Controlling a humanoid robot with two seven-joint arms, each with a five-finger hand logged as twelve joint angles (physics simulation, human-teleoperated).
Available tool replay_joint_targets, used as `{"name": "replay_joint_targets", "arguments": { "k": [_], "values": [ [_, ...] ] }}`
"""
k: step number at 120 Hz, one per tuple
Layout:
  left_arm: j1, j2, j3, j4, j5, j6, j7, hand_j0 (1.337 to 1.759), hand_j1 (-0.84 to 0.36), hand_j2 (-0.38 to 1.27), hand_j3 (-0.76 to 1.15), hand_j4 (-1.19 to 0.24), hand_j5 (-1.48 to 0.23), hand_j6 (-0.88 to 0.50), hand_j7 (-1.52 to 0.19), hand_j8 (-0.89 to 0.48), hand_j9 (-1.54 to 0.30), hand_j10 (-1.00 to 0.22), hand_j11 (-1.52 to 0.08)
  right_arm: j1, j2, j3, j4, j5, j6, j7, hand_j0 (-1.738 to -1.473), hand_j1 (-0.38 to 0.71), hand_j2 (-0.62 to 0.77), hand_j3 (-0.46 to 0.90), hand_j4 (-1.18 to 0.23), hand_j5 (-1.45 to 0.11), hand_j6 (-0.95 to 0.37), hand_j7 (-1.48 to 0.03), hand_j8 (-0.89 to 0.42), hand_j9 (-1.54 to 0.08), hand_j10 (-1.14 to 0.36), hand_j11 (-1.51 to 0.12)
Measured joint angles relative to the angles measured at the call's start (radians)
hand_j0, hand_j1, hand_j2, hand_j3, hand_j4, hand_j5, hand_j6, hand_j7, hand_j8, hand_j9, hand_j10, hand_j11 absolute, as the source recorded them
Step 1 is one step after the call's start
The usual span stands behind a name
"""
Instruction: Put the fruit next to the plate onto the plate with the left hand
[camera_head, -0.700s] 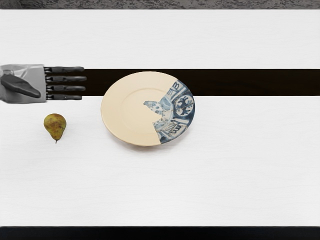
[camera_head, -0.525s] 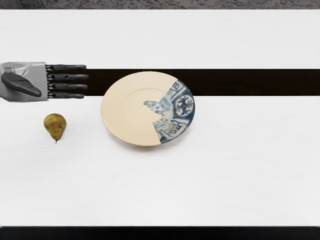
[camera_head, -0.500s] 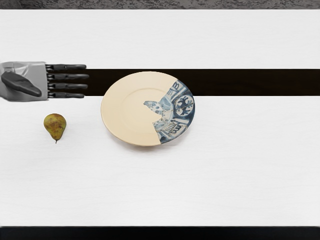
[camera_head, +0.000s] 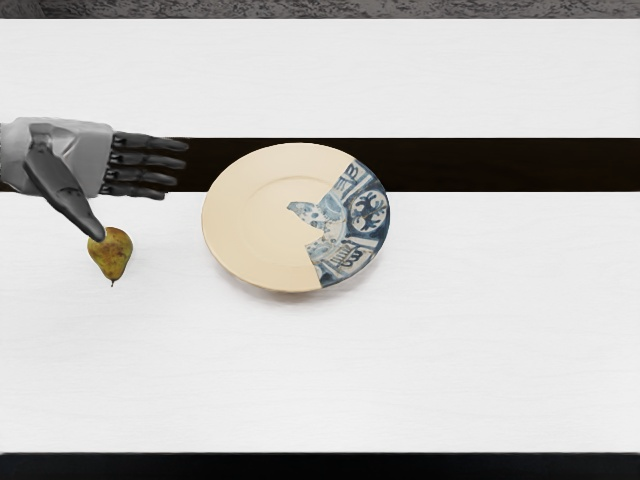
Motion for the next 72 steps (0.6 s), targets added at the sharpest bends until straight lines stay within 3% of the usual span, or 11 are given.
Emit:
{"name": "replay_joint_targets", "arguments": {
  "k": [19, 39, 64, 72],
  "values": [
    [0.001, -0.014, -0.024, -0.078, 0.283, 0.01, 0.0, 1.658, 0.32, 0.0, 0.0, -0.02, -0.03, -0.02, -0.03, -0.02, -0.03, -0.02, -0.03, 0.0, 0.0, 0.0, 0.0, 0.0, 0.0, 0.0, -1.658, -0.35, 0.0, 0.0, 0.0, 0.0, 0.0, 0.0, 0.0, 0.0, 0.0, 0.0],
    [0.017, -0.018, -0.014, -0.173, 0.617, 0.209, 0.0, 1.658, 0.32, 0.0, 0.0, -0.03, -0.03, -0.03, -0.03, -0.03, -0.03, -0.03, -0.03, 0.001, 0.0, 0.0, 0.0, 0.0, 0.0, 0.0, -1.658, -0.35, 0.0, 0.0, 0.0, 0.0, 0.0, 0.0, 0.0, 0.0, 0.0, 0.0],
    [0.163, -0.117, 0.019, -0.242, 0.941, 0.47, 0.0, 1.658, 0.32, 0.01, 0.0, -0.03, -0.04, -0.03, -0.04, -0.03, -0.04, -0.03, -0.04, 0.001, 0.0, 0.0, 0.0, 0.0, -0.001, 0.0, -1.658, -0.35, 0.0, 0.0, 0.0, 0.0, 0.0, 0.0, 0.0, 0.0, 0.0, 0.0],
    [0.181, -0.139, 0.029, -0.248, 1.018, 0.535, 0.0, 1.658, 0.32, 0.01, 0.0, -0.03, -0.04, -0.04, -0.04, -0.04, -0.04, -0.03, -0.04, 0.002, 0.0, 0.0, 0.0, 0.0, -0.001, 0.0, -1.658, -0.35, 0.0, 0.0, 0.0, 0.0, 0.0, 0.0, 0.0, 0.0, 0.0, 0.0]
  ]
}}
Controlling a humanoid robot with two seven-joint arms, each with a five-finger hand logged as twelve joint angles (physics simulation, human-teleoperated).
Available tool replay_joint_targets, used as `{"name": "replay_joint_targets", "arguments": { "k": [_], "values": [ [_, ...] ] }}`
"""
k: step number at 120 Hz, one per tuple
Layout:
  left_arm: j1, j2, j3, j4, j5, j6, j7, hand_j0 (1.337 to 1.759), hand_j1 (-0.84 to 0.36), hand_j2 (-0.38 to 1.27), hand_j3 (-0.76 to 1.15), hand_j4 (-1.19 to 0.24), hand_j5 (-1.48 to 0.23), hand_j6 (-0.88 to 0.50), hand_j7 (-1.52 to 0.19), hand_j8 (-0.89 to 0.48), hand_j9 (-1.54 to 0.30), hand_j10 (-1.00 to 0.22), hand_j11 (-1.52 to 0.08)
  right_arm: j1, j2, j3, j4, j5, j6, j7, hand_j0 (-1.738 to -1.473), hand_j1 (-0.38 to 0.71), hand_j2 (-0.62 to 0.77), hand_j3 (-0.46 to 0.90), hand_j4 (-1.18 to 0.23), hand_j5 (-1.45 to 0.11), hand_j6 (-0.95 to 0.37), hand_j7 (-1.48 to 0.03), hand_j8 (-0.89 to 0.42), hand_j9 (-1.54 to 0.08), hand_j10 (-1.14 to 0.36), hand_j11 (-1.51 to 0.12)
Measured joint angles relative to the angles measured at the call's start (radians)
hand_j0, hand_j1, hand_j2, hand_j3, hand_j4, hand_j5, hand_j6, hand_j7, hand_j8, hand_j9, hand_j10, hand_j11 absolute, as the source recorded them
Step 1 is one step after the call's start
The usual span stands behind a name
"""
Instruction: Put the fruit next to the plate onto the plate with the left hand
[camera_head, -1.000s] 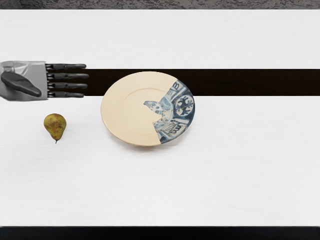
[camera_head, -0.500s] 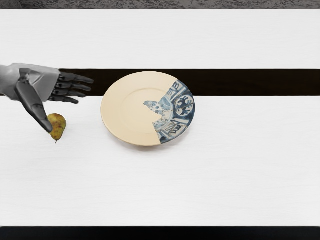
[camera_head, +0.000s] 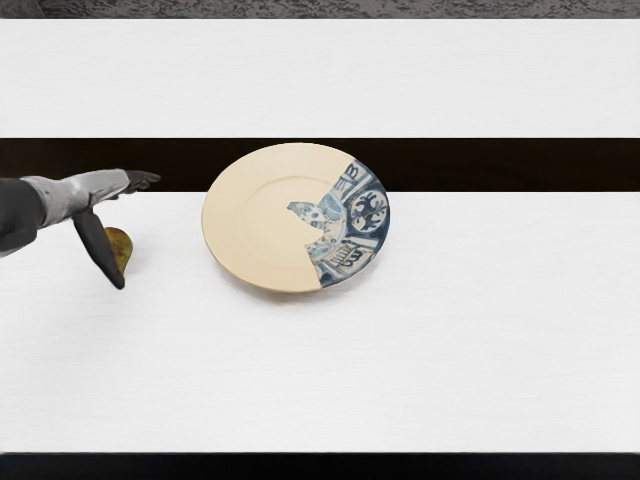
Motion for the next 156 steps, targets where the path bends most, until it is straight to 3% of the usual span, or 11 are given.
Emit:
{"name": "replay_joint_targets", "arguments": {
  "k": [30, 65, 113, 156],
  "values": [
    [0.0, -0.033, 0.08, -0.002, 0.131, 0.155, 0.0, 1.658, 0.32, 0.01, 0.0, -0.04, -0.04, -0.04, -0.04, -0.04, -0.04, -0.03, -0.04, 0.0, 0.0, 0.0, 0.0, 0.0, 0.0, 0.0, -1.658, -0.35, 0.0, 0.0, 0.0, 0.0, 0.0, 0.0, 0.0, 0.0, 0.0, 0.0],
    [0.001, -0.092, 0.228, 0.031, 0.185, 0.342, 0.0, 1.658, 0.32, 0.01, 0.0, -0.04, -0.04, -0.04, -0.04, -0.04, -0.04, -0.03, -0.04, 0.0, 0.0, 0.0, 0.0, 0.0, 0.0, 0.0, -1.658, -0.35, 0.0, 0.0, 0.0, 0.0, 0.0, 0.0, 0.0, 0.0, 0.0, 0.0],
    [0.043, -0.093, 0.257, 0.111, 0.227, 0.385, 0.0, 1.658, 0.26, 0.02, 0.0, -0.08, -0.1, -0.08, -0.1, -0.08, -0.1, -0.08, -0.09, 0.0, 0.0, 0.0, 0.0, 0.0, 0.0, 0.0, -1.658, -0.35, 0.0, 0.0, 0.0, 0.0, 0.0, 0.0, 0.0, 0.0, 0.0, 0.0],
    [0.056, -0.108, 0.259, 0.131, 0.229, 0.386, 0.0, 1.658, 0.12, 0.04, 0.0, -0.2, -0.26, -0.21, -0.26, -0.21, -0.26, -0.2, -0.26, 0.0, 0.0, 0.0, 0.0, 0.0, 0.0, 0.0, -1.658, -0.35, 0.0, 0.0, 0.0, 0.0, 0.0, 0.0, 0.0, 0.0, 0.0, 0.0]
  ]
}}
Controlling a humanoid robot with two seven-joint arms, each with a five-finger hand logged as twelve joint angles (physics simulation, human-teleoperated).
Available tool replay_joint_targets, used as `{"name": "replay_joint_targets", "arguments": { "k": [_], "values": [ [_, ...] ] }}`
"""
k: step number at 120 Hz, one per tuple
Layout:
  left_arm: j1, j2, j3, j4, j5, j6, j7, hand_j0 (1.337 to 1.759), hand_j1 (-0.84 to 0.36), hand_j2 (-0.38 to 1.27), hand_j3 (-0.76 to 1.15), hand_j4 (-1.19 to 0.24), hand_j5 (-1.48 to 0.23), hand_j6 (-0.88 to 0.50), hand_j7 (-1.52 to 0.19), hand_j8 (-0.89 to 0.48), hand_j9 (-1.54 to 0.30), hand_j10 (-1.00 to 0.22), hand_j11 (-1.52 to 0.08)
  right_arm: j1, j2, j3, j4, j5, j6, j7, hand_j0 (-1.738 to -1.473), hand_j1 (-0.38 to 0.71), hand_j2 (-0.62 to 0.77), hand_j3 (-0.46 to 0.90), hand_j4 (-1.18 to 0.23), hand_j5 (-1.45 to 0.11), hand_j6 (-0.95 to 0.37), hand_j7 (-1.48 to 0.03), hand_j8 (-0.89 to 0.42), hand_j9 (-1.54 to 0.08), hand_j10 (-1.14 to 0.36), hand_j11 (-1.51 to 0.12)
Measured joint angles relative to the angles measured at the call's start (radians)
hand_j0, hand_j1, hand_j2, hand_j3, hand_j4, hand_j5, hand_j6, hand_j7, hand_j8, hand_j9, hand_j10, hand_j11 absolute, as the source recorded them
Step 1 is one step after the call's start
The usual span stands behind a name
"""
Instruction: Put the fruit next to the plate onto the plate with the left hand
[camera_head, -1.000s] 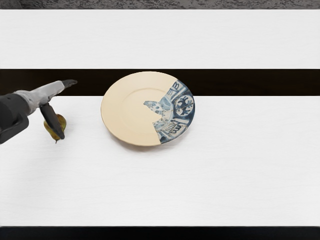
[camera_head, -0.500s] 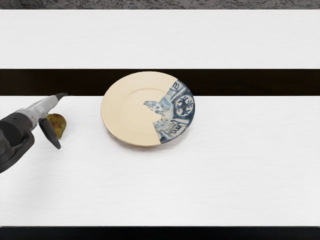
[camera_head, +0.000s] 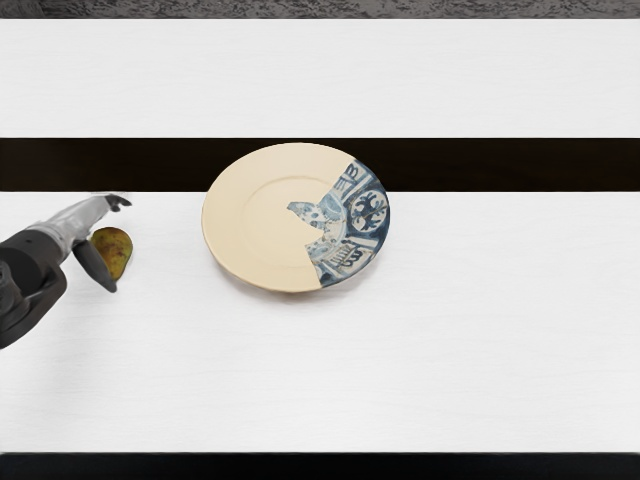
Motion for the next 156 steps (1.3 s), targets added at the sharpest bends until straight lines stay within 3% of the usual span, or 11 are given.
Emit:
{"name": "replay_joint_targets", "arguments": {
  "k": [65, 106, 156],
  "values": [
    [0.009, -0.044, -0.001, 0.057, 0.014, 0.002, 0.0, 1.658, -0.01, 0.07, 0.0, -0.31, -0.39, -0.31, -0.39, -0.31, -0.39, -0.31, -0.39, 0.0, 0.0, -0.001, 0.0, -0.001, 0.0, 0.0, -1.658, -0.35, 0.0, 0.0, 0.0, 0.0, 0.0, 0.0, 0.0, 0.0, 0.0, 0.0],
    [0.009, -0.055, -0.001, 0.062, 0.016, 0.002, 0.001, 1.658, -0.13, 0.17, 0.0, -0.4, -0.51, -0.4, -0.51, -0.4, -0.51, -0.4, -0.51, 0.0, 0.0, -0.001, 0.0, -0.001, 0.0, 0.0, -1.658, -0.35, 0.0, 0.0, 0.0, 0.0, 0.0, 0.0, 0.0, 0.0, 0.0, 0.0],
    [0.007, -0.054, -0.002, 0.062, 0.015, 0.0, 0.0, 1.657, -0.2, 0.32, 0.0, -0.5, -0.66, -0.39, -0.66, -0.34, -0.66, -0.46, -0.66, 0.0, 0.0, -0.001, 0.0, -0.001, 0.0, 0.0, -1.658, -0.35, 0.0, 0.0, 0.0, 0.0, 0.0, 0.0, 0.0, 0.0, 0.0, 0.0]
  ]
}}
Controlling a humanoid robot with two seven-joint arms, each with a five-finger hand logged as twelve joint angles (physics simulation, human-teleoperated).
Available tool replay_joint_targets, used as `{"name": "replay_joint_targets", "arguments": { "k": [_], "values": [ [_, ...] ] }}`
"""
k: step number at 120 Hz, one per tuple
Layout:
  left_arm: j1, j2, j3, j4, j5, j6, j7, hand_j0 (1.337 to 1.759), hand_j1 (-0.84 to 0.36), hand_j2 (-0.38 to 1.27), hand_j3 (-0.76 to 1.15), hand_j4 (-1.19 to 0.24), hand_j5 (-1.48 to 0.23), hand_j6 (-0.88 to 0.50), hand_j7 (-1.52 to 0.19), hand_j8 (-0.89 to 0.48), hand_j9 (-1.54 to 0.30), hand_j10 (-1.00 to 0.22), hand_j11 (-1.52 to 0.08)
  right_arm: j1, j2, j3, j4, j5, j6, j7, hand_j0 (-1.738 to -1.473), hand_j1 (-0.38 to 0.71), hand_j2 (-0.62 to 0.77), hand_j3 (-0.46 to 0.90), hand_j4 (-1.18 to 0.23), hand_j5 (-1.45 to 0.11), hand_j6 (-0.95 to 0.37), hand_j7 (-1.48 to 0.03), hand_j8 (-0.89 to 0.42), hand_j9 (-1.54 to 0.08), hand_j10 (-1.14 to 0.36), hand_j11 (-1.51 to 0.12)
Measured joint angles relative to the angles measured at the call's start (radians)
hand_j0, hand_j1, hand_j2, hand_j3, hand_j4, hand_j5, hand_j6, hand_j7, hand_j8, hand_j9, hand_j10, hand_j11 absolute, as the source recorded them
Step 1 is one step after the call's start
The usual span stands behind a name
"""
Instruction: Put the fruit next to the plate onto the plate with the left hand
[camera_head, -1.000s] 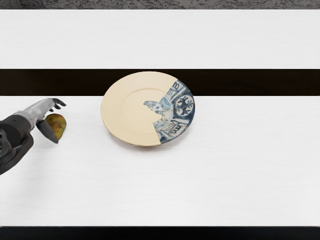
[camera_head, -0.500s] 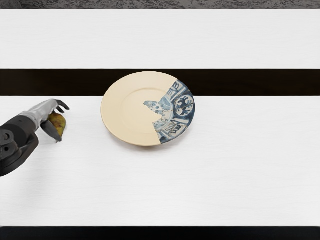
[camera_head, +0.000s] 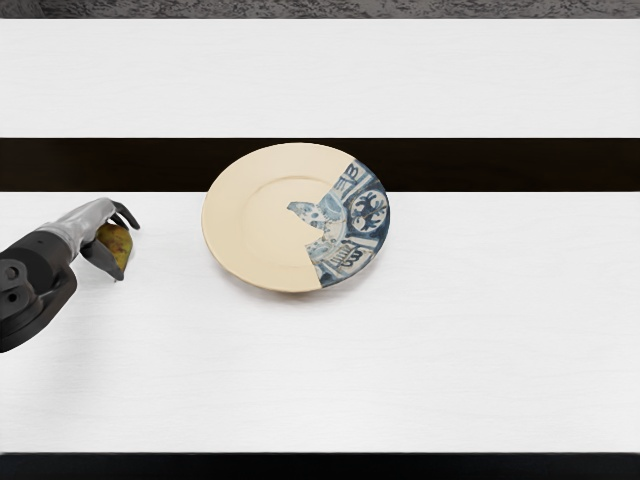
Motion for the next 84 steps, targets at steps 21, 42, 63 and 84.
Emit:
{"name": "replay_joint_targets", "arguments": {
  "k": [21, 42, 63, 84],
  "values": [
    [0.0, 0.002, 0.0, -0.001, 0.001, 0.0, 0.0, 1.657, -0.21, 0.37, 0.0, -0.53, -0.69, -0.41, -0.69, -0.36, -0.69, -0.47, -0.7, 0.0, 0.0, 0.0, 0.0, 0.0, 0.0, 0.0, -1.658, -0.35, 0.0, 0.0, 0.0, 0.0, 0.0, 0.0, 0.0, 0.0, 0.0, 0.0],
    [-0.004, 0.004, 0.0, -0.003, -0.002, 0.0, 0.001, 1.657, -0.21, 0.47, 0.0, -0.56, -0.72, -0.46, -0.72, -0.41, -0.72, -0.52, -0.73, 0.0, 0.0, 0.0, 0.0, 0.0, 0.0, 0.0, -1.658, -0.35, 0.0, 0.0, 0.0, 0.0, 0.0, 0.0, 0.0, 0.0, 0.0, 0.0],
    [-0.012, 0.006, -0.002, -0.009, -0.007, -0.001, 0.001, 1.657, -0.19, 0.56, 0.0, -0.59, -0.76, -0.54, -0.75, -0.49, -0.76, -0.62, -0.76, 0.0, 0.0, 0.0, 0.0, 0.0, 0.0, 0.0, -1.658, -0.35, 0.0, 0.0, 0.0, 0.0, 0.0, 0.0, 0.0, 0.0, 0.0, 0.0],
    [-0.027, 0.023, -0.009, -0.035, -0.01, -0.001, 0.001, 1.657, -0.19, 0.62, 0.0, -0.6, -0.78, -0.57, -0.77, -0.53, -0.77, -0.64, -0.78, 0.0, 0.0, 0.0, 0.0, 0.0, 0.0, 0.001, -1.658, -0.35, 0.0, 0.0, 0.0, 0.0, 0.0, 0.0, 0.0, 0.0, 0.0, 0.0]
  ]
}}
